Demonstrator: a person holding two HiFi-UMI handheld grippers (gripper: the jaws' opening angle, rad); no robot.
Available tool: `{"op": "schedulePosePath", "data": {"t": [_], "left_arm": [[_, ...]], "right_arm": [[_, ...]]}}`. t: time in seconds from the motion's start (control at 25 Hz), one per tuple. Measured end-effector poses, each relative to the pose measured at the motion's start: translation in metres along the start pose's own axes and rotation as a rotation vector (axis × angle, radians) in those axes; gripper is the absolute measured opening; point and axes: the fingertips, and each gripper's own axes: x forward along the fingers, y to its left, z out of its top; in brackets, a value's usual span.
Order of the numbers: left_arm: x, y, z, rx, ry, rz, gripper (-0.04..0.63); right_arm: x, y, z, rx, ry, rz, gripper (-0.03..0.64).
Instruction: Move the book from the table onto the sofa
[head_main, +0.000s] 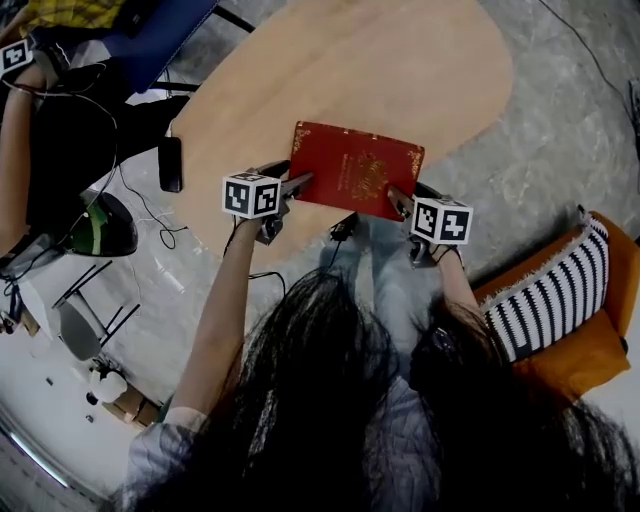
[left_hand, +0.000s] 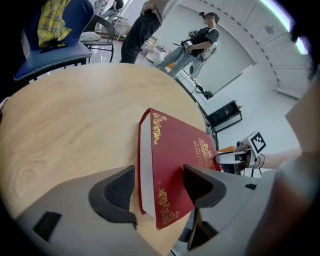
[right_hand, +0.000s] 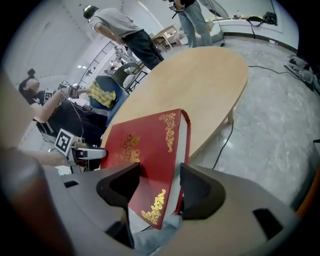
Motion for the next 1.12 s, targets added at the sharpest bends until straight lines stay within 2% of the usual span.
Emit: {"op": "schedulePosePath", "data": {"t": [0.08,0.2,0.32,0.56,0.84,1.12], "left_arm": [[0.001,0.0,-0.003,-0.049,0.0,-0.042,0.295],[0.005,-0.003,-0.009,-0.164,-0.009,-0.122,0.293],[0.004,-0.002,-0.01,-0.224,-0.049,-0.146,0.287],[0.0,-0.01,-0.015,-0.203,-0.033,-0.117,0.27],[-0.025,-0.032,-0.004,-0.167,-0.096,-0.167,0.25],[-0.057,-0.063,0.0,-0.1,-0.129,-0.178,0.247]], "right_arm": [[0.0,0.0,-0.001,0.018,-0.003,0.01,0.241],[0.0,-0.001,-0.001,0.04,-0.007,0.029,0.241],[-0.001,-0.001,0.0,0.044,-0.022,0.025,0.241],[-0.008,-0.001,-0.007,0.057,-0.004,-0.004,0.241],[-0.04,0.01,-0.002,0.117,-0.103,0.004,0.233],[-0.087,0.029,0.001,0.059,-0.179,-0.036,0.232]]}}
